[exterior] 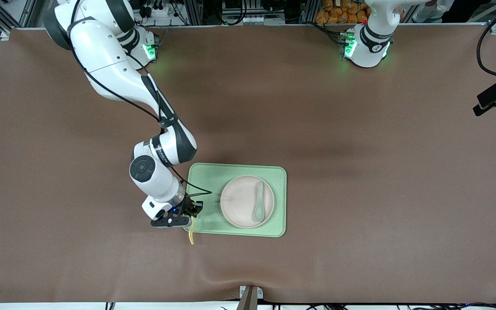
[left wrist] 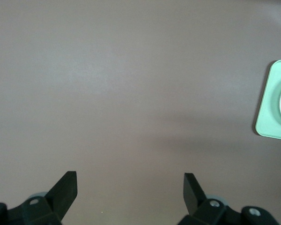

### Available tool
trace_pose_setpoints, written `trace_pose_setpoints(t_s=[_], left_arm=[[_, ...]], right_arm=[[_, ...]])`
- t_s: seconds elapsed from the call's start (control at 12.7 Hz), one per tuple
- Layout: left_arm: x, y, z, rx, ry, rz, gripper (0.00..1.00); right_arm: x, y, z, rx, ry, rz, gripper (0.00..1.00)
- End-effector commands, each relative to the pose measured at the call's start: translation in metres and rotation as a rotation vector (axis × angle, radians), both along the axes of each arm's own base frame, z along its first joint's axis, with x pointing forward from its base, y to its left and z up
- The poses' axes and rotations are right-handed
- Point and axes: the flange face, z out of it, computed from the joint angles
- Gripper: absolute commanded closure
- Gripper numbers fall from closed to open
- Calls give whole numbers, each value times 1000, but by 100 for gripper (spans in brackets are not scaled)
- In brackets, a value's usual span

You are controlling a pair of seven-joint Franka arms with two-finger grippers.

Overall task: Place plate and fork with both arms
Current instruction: 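Lift the yellow fork off the plate with the right gripper, then lower the fork onto the tray beside the plate and open the right gripper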

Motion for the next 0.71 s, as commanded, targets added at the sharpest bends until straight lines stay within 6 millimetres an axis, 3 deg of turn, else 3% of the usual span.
trace_pose_setpoints(t_s=[0.0,0.16,0.39,0.63], left_arm=[[-8,1,5,-9,1,-15,0],[-8,2,5,-9,0,-12,0],[-8,7,7,-8,-4,-13,0],[-9,13,7,-8,-5,-10,0]], right_arm=[[-11,6,7,31,29,-93,100],[-22,22,5,40,47,-120,100],[-42,24,4,31,79,-118,100],[-65,38,-4,34,124,-108,100]])
